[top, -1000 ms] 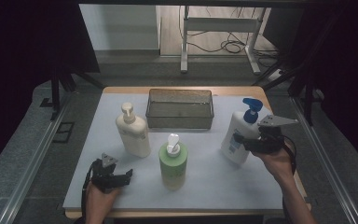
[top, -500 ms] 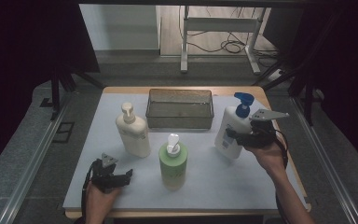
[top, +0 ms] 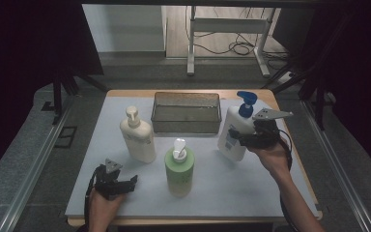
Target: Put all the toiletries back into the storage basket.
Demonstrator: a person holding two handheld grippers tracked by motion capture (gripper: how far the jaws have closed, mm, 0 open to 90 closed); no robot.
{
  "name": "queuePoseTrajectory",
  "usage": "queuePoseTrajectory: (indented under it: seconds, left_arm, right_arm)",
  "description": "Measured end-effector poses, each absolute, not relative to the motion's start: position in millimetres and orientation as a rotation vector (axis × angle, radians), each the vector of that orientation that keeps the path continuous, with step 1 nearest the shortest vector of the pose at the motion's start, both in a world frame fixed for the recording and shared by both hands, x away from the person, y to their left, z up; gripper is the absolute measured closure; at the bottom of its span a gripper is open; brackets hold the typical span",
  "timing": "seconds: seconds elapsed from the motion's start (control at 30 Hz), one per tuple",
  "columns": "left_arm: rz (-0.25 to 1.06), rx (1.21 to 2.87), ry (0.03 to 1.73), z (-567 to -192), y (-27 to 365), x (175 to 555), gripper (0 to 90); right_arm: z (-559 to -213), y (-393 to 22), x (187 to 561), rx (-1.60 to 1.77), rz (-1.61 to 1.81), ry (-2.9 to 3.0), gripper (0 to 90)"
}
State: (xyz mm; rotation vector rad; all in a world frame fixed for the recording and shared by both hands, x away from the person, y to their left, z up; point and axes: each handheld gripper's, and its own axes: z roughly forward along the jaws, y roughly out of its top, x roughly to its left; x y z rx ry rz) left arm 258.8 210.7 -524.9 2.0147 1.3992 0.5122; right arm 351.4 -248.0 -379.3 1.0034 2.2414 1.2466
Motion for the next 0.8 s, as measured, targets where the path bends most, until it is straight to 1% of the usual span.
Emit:
queuePoseTrajectory:
  seconds: [0.8]
  left_arm:
    - [0.511, 2.014, 1.399, -525, 211, 259, 11.6]
  right_arm:
    - [-368, -223, 366, 0.984, 1.223, 2.251, 37.7]
